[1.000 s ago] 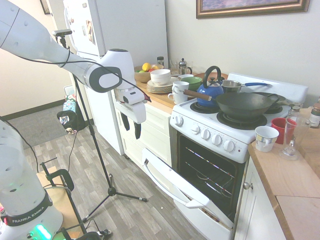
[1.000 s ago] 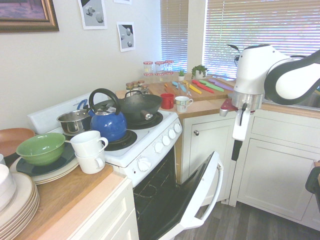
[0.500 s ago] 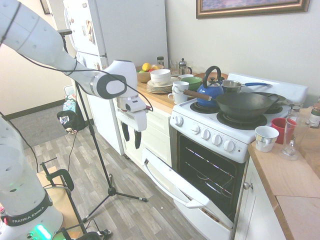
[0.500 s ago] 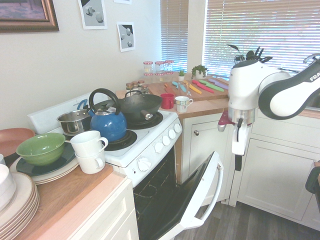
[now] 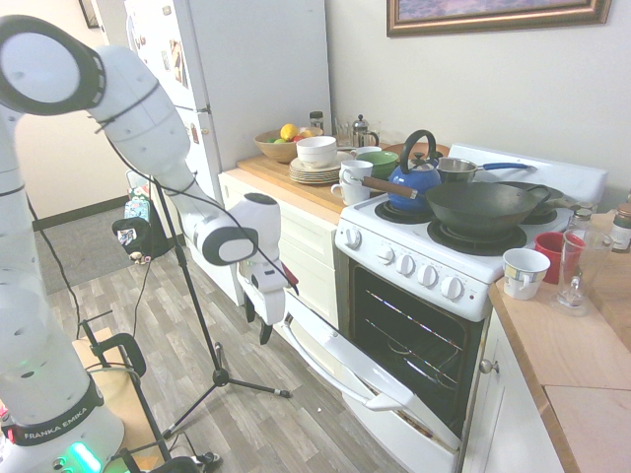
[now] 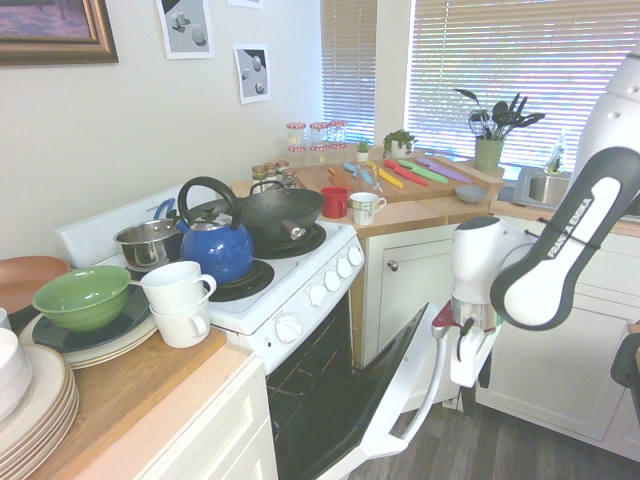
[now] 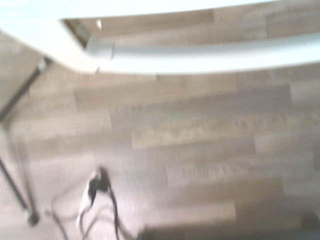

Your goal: Close the oven

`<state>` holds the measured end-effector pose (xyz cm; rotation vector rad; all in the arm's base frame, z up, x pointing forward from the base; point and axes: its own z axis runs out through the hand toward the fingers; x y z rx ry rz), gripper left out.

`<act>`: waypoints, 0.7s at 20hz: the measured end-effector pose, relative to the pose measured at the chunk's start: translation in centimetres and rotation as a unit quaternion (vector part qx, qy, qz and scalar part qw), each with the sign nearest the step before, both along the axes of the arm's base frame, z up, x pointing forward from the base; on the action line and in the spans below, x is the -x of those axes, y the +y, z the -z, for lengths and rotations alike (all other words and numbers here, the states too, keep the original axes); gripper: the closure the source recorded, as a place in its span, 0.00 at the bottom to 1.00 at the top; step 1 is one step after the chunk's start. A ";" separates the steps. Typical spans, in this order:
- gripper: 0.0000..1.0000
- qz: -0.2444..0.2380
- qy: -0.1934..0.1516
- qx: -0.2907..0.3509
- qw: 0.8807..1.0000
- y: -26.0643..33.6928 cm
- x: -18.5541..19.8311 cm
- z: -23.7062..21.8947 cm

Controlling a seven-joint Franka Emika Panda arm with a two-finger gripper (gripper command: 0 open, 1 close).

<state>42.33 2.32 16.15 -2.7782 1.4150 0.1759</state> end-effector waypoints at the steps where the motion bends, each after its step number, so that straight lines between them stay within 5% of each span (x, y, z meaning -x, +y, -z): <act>1: 0.00 -0.002 -0.010 0.001 1.000 -0.2 -0.3 1.2; 14: 0.00 0.001 -0.101 0.033 0.994 -1.6 -6.9 5.6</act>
